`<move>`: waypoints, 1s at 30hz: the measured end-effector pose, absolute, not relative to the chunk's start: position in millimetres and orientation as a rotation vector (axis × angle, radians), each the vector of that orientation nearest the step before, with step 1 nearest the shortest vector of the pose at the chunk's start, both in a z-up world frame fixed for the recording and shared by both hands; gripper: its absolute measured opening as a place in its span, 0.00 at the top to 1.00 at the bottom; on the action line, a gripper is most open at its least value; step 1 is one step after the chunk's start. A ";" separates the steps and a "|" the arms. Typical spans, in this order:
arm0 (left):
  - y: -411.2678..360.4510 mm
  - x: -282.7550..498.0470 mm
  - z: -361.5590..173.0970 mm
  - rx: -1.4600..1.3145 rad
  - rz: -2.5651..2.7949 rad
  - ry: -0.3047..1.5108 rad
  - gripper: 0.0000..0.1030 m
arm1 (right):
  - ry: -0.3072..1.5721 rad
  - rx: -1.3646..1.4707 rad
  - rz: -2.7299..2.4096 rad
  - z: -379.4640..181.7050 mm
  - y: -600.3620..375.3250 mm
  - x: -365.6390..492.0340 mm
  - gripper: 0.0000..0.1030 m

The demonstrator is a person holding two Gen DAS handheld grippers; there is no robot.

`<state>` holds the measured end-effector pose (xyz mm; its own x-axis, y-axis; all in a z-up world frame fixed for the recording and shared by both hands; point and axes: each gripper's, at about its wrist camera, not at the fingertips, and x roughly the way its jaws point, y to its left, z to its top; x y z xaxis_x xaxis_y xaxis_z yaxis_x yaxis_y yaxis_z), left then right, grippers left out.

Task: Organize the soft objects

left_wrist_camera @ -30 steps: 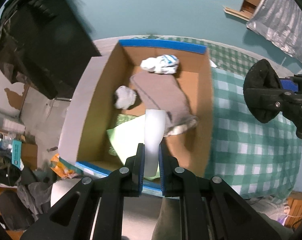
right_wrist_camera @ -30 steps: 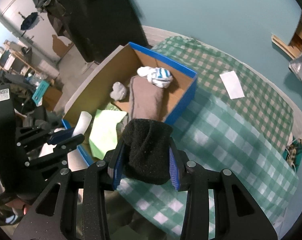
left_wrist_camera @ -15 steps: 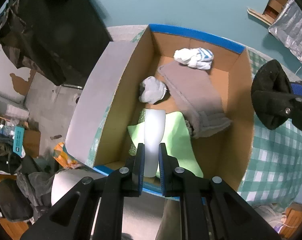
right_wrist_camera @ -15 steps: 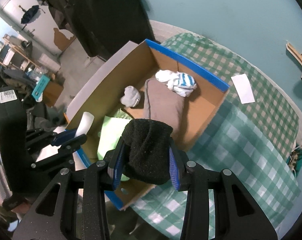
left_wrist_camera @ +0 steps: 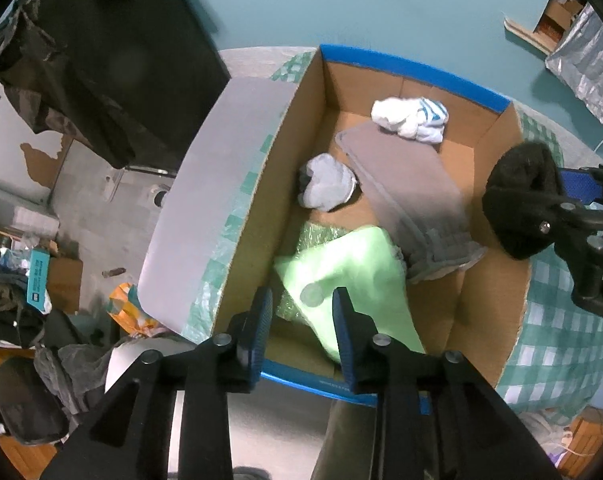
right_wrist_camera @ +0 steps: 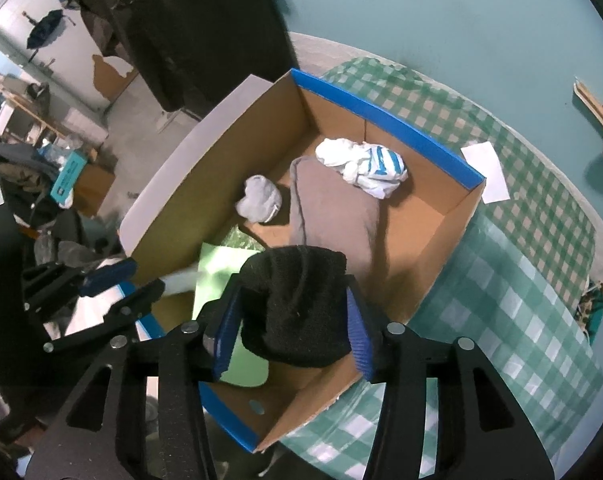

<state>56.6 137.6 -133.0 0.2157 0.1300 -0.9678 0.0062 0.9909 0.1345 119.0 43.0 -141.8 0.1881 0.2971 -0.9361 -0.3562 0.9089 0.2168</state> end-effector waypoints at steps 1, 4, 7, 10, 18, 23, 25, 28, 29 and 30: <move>138.4 55.8 -130.5 0.115 0.086 1.344 0.70 | 1.299 -0.052 0.455 -140.2 42.8 119.0 0.48; 140.2 54.1 -125.1 0.111 0.083 1.341 0.61 | 1.277 -0.053 0.436 -132.6 42.1 118.8 0.40; 140.7 50.6 -116.1 0.108 0.076 1.324 0.55 | 1.264 -0.047 0.431 -122.9 40.2 117.2 0.37; 138.7 45.9 -103.3 0.119 0.070 1.299 0.55 | 1.240 -0.035 0.428 -111.2 37.5 115.9 0.36; 127.9 40.5 -69.6 0.107 0.059 1.246 0.38 | 1.175 -0.035 0.385 -78.8 24.2 104.7 0.34; 116.7 35.2 -48.3 0.096 0.032 1.213 0.38 | 1.138 -0.030 0.339 -63.3 10.0 97.1 0.34; 112.0 32.4 -41.4 0.101 0.025 1.202 0.31 | 1.119 -0.016 0.326 -55.0 3.6 92.1 0.34; 105.8 25.1 -29.1 0.106 0.028 1.176 0.28 | 1.095 -0.017 0.304 -44.2 -5.2 84.5 0.33; 102.9 23.2 -26.0 0.114 0.035 1.165 0.28 | 1.089 -0.022 0.296 -41.1 -7.0 82.7 0.33; 99.4 21.7 -23.4 0.125 0.039 1.156 0.27 | 1.078 -0.024 0.284 -36.5 -11.0 79.3 0.33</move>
<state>21.7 99.4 -23.4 0.4034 0.0951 -0.9101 0.0336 0.9924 0.1185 79.3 -11.0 -36.5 0.4401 0.2169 -0.8713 -0.2404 0.9634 0.1184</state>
